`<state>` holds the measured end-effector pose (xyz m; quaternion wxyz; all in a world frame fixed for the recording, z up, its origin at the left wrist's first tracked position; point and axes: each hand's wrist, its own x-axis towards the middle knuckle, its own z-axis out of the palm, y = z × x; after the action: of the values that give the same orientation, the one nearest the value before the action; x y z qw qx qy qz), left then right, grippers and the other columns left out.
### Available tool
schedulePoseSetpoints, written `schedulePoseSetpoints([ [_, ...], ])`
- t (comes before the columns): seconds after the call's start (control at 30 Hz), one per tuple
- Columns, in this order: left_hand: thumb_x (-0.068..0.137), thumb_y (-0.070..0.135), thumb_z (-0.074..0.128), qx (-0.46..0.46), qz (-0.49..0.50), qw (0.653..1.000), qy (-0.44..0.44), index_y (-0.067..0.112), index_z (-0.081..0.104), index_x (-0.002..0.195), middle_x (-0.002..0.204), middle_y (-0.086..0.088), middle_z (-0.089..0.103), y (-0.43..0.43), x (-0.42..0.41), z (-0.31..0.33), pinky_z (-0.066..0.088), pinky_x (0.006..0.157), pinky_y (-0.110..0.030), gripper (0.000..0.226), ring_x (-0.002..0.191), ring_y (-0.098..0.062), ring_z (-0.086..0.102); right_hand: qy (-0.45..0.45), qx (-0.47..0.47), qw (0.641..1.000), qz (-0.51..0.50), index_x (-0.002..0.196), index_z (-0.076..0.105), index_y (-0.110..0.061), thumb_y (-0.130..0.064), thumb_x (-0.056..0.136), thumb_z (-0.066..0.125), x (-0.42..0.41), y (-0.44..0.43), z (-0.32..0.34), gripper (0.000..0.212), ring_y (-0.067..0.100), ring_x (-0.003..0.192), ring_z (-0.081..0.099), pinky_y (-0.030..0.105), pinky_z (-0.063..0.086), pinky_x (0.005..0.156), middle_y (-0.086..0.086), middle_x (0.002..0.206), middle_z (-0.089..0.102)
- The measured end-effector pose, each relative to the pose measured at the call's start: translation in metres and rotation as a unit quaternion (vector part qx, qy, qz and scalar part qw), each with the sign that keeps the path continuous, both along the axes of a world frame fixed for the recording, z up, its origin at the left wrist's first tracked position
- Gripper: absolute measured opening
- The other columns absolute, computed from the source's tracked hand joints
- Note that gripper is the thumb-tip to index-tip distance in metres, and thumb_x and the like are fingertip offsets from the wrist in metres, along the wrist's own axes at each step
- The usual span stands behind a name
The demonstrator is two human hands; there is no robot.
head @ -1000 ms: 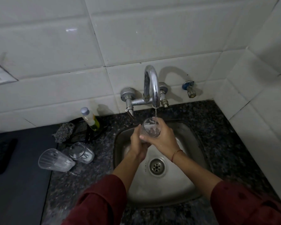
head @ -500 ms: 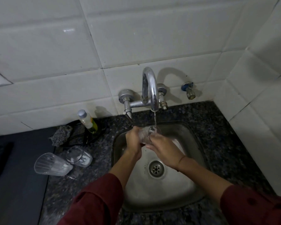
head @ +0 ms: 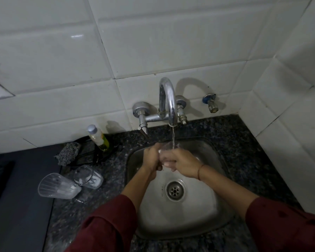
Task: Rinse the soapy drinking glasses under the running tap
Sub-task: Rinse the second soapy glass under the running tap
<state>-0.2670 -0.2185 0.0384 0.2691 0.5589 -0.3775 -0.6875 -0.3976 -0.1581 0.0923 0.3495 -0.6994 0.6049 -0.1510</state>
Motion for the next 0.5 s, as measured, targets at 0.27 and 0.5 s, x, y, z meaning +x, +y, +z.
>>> schedulePoseSetpoints([
  [0.27, 0.101, 0.037, 0.051, -0.022, 0.015, 0.998, 0.056, 0.007, 0.064, 0.08, 0.059, -0.007, 0.057, 0.002, 0.0, 0.001, 0.029, 0.036, -0.022, 0.038, 0.044, -0.016, 0.046, -0.14, 0.007, 0.981, -0.137, 0.107, 0.07, -0.005, 0.001, 0.093, 0.06, 0.01, 0.003, -0.002, 0.019, 0.027, 0.078, 0.064, 0.024, 0.051, 0.06, 0.014, 0.092, 0.072],
  [0.5, 0.1, 0.039, 0.051, 0.022, -0.064, 0.99, 0.122, 0.009, 0.072, 0.086, 0.073, -0.011, 0.064, 0.0, 0.007, 0.009, 0.042, 0.045, -0.024, 0.039, 0.054, -0.019, 0.058, -0.061, -0.022, 0.992, -0.112, 0.097, 0.074, -0.018, -0.011, 0.09, 0.069, 0.002, 0.008, -0.004, 0.011, 0.02, 0.085, 0.07, 0.039, 0.058, 0.083, 0.002, 0.093, 0.075],
])
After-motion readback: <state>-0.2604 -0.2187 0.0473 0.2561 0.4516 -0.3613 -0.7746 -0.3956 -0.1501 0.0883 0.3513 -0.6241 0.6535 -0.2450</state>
